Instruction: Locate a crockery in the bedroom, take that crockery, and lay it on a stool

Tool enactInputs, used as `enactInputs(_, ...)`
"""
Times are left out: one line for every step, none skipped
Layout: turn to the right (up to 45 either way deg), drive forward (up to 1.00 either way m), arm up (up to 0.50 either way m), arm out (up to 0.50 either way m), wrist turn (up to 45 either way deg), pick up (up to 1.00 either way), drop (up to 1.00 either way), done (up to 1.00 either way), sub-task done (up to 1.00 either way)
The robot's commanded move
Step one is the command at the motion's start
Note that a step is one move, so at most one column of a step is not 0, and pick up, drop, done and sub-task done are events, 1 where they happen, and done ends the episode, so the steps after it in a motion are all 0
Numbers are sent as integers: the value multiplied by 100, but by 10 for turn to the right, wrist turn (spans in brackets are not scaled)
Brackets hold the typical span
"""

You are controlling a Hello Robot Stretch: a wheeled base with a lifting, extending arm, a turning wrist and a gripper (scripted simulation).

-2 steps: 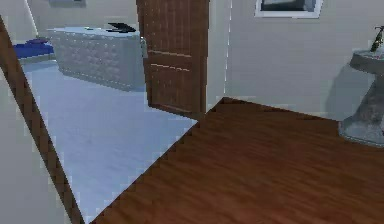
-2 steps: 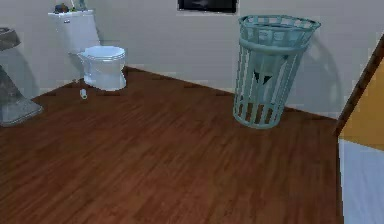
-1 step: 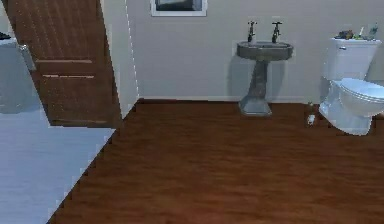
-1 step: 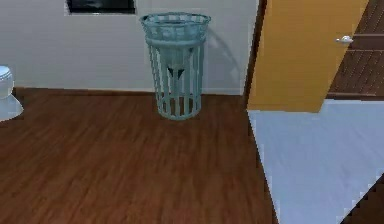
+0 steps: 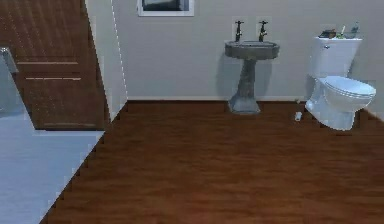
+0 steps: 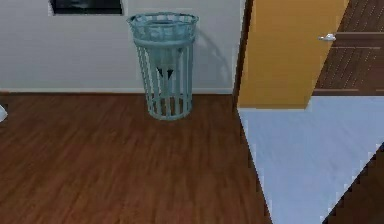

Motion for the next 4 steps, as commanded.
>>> enactInputs(0,10,0,0,0,0,0,0,0)
enactInputs(-390,0,0,0,0,0,0,0,0)
enactInputs(0,100,0,0,0,0,0,0,0)
enactInputs(0,30,0,0,0,0,0,0,0)
